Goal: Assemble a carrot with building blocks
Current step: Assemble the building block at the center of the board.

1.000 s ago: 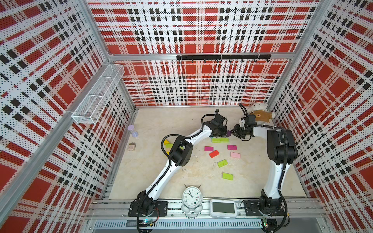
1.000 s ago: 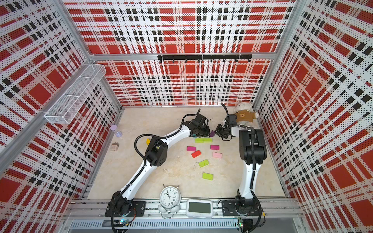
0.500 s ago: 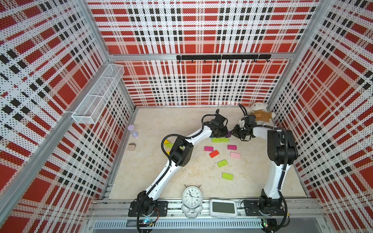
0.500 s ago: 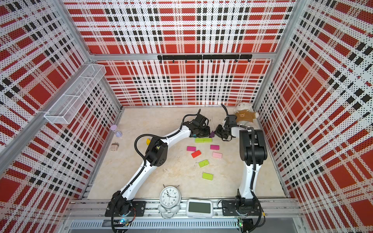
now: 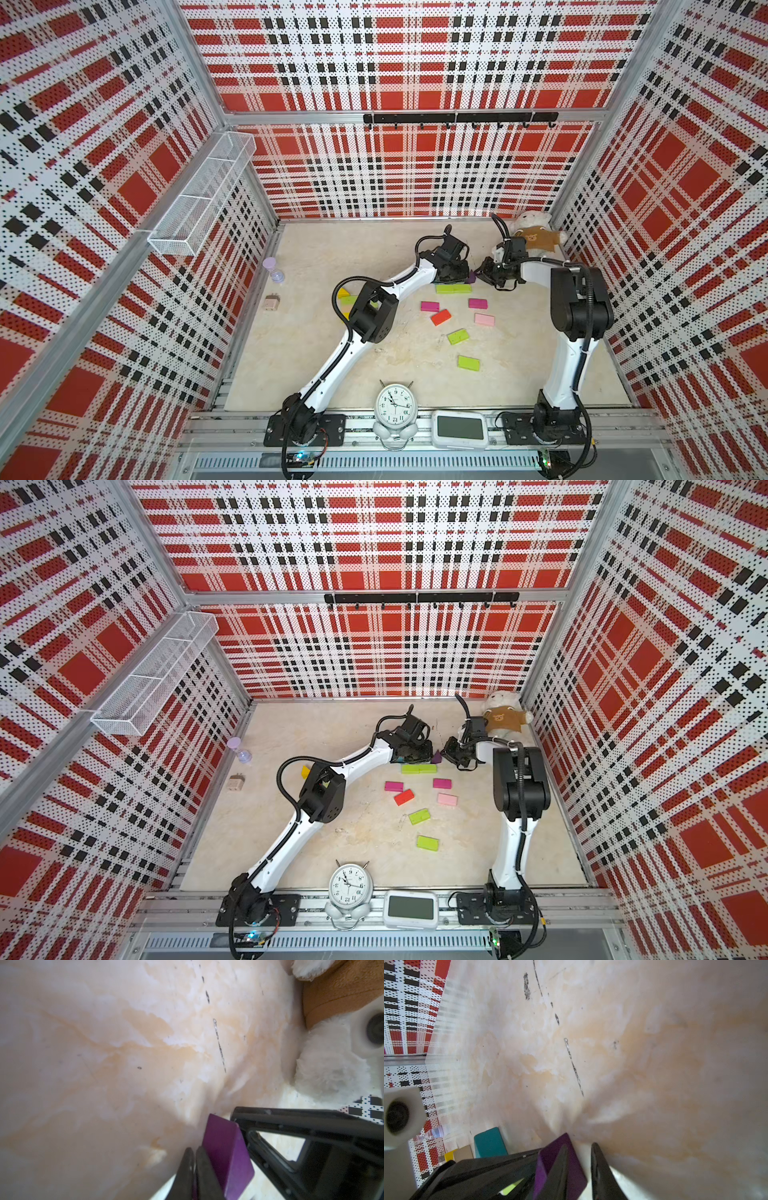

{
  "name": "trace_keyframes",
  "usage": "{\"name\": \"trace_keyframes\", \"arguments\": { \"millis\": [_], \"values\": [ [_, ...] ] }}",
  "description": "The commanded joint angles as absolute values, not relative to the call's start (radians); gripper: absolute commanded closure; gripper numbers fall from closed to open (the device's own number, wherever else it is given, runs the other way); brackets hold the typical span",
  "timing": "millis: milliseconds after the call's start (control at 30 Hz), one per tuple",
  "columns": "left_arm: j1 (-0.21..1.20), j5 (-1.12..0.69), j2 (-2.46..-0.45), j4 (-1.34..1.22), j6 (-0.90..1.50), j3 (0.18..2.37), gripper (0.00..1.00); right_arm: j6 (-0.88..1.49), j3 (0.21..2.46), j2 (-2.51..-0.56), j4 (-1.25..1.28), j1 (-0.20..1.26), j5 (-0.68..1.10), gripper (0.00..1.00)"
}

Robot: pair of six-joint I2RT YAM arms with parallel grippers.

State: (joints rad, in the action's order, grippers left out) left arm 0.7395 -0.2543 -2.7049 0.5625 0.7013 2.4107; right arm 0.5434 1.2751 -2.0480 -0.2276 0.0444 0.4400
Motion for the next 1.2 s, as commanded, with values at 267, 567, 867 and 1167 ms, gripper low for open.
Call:
{"name": "trace_keyframes", "arguments": {
  "millis": [267,567,867,1167],
  "values": [
    [0.751,-0.252,-2.648,0.57,0.69,2.396,0.89,0.545,1.26,-2.0,-0.222,0.049,0.429,0.77],
    [0.75,-0.244,-2.644,0.566,0.691,2.395,0.89,0.548,1.262,-1.997,-0.223,0.049,0.425,0.77],
    [0.731,-0.227,-2.639,0.549,0.698,2.418,0.88,0.554,1.299,-2.003,-0.231,0.049,0.419,0.77],
    [0.7,-0.215,-2.604,0.531,0.695,2.441,0.88,0.548,1.358,-1.983,-0.268,0.039,0.405,0.77]
  ]
}}
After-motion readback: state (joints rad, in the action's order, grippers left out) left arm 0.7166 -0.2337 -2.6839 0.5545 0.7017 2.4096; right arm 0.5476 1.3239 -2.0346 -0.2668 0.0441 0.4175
